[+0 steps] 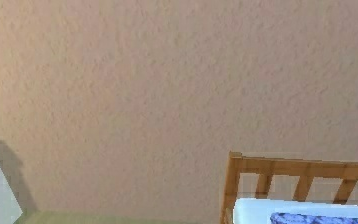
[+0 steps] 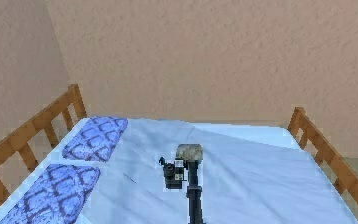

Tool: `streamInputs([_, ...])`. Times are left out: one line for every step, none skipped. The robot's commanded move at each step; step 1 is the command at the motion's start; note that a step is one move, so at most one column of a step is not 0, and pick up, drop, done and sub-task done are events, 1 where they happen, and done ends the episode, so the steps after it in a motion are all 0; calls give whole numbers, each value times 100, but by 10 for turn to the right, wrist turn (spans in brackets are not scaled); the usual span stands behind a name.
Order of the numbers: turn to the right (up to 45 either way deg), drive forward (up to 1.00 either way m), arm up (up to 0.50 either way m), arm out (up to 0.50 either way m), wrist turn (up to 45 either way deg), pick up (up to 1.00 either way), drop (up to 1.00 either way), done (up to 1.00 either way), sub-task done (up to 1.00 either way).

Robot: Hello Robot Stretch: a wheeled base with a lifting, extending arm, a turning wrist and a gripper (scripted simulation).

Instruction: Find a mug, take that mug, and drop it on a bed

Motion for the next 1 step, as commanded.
streamInputs([0, 0, 10, 0, 0, 0, 0, 0, 0])
